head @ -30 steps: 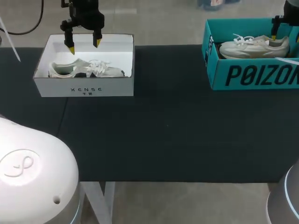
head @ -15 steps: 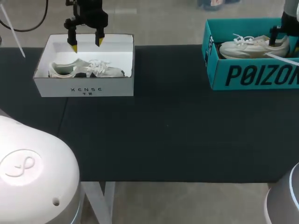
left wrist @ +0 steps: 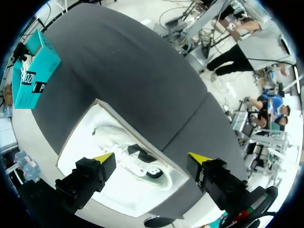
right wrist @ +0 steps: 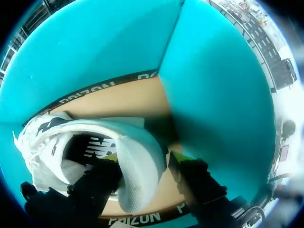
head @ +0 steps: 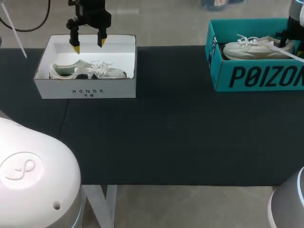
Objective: Take the shoe out of the shoebox, open the shoe tongue, remove and reinsert the insole, then place the shoe into the shoebox
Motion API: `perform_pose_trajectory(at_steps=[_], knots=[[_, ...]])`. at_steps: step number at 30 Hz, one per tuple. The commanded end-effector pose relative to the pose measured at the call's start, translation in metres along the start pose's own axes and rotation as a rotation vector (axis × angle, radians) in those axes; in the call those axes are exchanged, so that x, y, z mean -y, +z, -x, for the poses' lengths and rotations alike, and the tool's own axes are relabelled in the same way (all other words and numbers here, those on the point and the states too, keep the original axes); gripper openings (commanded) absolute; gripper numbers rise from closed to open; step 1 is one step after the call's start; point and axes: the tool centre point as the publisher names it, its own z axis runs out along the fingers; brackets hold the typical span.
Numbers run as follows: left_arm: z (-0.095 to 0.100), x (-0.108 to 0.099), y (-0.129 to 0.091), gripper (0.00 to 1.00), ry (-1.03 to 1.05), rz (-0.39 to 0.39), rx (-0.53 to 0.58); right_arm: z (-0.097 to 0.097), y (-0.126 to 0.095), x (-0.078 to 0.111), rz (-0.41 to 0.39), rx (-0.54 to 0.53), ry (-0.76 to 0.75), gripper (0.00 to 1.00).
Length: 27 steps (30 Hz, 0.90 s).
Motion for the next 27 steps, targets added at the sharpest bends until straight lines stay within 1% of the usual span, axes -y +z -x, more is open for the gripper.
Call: perform_pose_trajectory(at_steps=[1, 4, 6, 11, 15, 20, 23, 27], knots=[[0.001, 0.0, 0.001, 1.0, 0.002, 0.0, 0.003, 0.001, 0.003, -0.008, -0.088, 0.019, -0.008, 0.0], [0.002, 0.001, 0.002, 1.0, 0.004, -0.004, 0.005, 0.004, 0.002, -0.006, -0.084, 0.033, -0.015, 0.0], [0.002, 0.001, 0.003, 1.0, 0.006, -0.007, 0.006, 0.008, -0.002, -0.005, -0.064, 0.033, -0.002, 0.0], [0.0, 0.001, 0.006, 1.0, 0.009, -0.013, 0.007, 0.014, -0.023, 0.0, -0.028, -0.01, 0.034, 0.0], [0.001, 0.001, 0.007, 1.0, 0.019, -0.017, 0.015, 0.013, -0.043, 0.008, 0.004, -0.035, 0.041, 0.0], [0.001, 0.001, 0.008, 1.0, 0.035, -0.021, 0.027, 0.009, -0.075, 0.02, 0.061, -0.089, 0.038, 0.0], [0.0, 0.001, 0.01, 1.0, 0.044, -0.024, 0.032, 0.004, -0.096, 0.031, 0.09, -0.127, 0.021, 0.0], [-0.003, 0.0, 0.012, 1.0, 0.053, -0.028, 0.036, -0.003, -0.118, 0.049, 0.124, -0.139, -0.024, 0.0]])
